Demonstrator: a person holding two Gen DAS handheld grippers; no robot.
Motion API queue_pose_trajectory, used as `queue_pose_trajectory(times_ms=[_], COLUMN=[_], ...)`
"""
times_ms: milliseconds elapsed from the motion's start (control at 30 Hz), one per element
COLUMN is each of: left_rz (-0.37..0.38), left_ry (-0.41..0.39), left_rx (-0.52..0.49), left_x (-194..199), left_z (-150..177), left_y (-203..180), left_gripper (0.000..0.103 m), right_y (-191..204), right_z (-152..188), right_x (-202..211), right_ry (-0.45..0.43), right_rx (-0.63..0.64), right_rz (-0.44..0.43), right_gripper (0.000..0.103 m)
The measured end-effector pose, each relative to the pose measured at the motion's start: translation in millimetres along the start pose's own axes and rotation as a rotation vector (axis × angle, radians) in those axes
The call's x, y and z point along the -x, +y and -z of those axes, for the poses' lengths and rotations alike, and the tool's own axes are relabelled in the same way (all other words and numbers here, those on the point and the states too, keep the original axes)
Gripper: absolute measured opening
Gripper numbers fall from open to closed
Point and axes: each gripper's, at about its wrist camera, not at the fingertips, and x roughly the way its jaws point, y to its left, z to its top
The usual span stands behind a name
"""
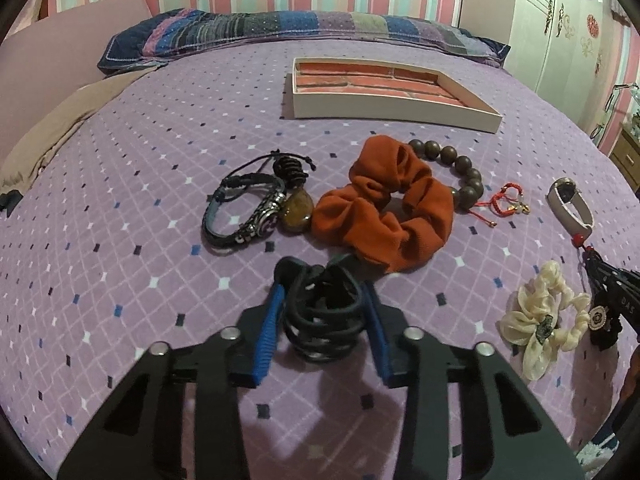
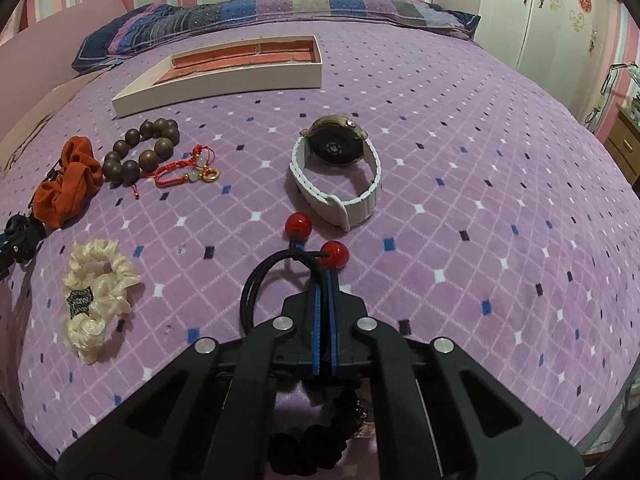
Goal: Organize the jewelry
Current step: 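Carry the claw clip in the left tool while the right tool carries the hair tie to the tray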
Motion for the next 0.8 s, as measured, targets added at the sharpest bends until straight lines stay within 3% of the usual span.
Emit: queue_pose_trajectory(times_ms=[467,667,800], left_rz=[0.016,0.048,0.067], left_ry=[-0.039,-0.088,-0.116], left_rx=[0.015,0.018,0.011], left_x=[21,34,30], left_z=[-10,-43,-84], left_y=[5,7,6], left_gripper=[0.037,0.037,0.037], right_y=[11,17,26], right_z=[-22,-52,-86], right_x=[24,29,24], right_ry=[-0.105,-0.161,-0.207], right_rx=[0.035,0.046,0.080], right_rz=[-0.078,-0.112,-0.118], right_gripper=[0.004,0.004,0.004])
